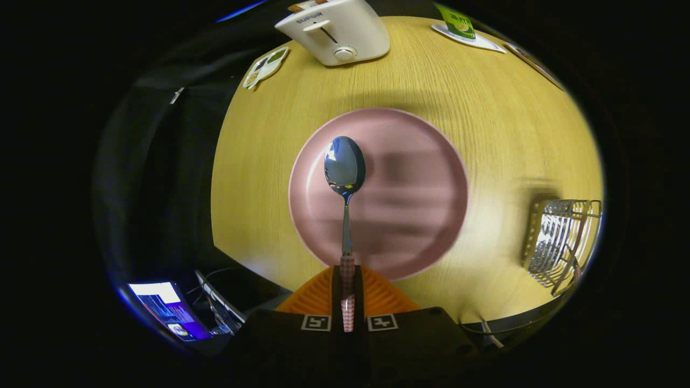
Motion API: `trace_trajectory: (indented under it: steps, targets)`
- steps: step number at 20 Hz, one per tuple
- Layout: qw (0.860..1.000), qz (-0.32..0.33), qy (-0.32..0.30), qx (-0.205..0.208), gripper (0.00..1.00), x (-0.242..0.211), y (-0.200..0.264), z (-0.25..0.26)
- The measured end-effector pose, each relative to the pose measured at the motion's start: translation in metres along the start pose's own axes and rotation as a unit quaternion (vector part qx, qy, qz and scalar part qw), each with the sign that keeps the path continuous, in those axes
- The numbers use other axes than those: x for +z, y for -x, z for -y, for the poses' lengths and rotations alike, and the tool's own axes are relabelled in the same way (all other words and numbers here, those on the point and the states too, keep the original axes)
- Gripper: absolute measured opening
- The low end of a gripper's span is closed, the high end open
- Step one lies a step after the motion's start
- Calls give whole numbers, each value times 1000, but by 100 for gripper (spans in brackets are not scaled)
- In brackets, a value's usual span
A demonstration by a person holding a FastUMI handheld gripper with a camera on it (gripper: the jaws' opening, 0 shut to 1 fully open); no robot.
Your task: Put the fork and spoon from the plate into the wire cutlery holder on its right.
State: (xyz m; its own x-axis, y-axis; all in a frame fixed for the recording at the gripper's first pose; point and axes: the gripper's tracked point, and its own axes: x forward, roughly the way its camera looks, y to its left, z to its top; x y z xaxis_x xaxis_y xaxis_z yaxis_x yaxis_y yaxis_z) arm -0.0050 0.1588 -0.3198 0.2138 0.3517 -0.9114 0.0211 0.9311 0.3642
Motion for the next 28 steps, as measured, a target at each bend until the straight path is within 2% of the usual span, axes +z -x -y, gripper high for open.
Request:
trace_trajectory:
  steps: [4,8,12,17,21,28]
  targets:
    - [998,-8,60,-5,10,-24,55,23]
    - [997,-6,79,-16,10,-45,110,50]
    - [996,-24,75,-39,10,-62,160,87]
    - [993,-91,25,-74,10,-68,206,137]
    - [983,-161,-14,-82,10,-60,208,158]
    - [960,-260,-10,-98,10,-46,190,173]
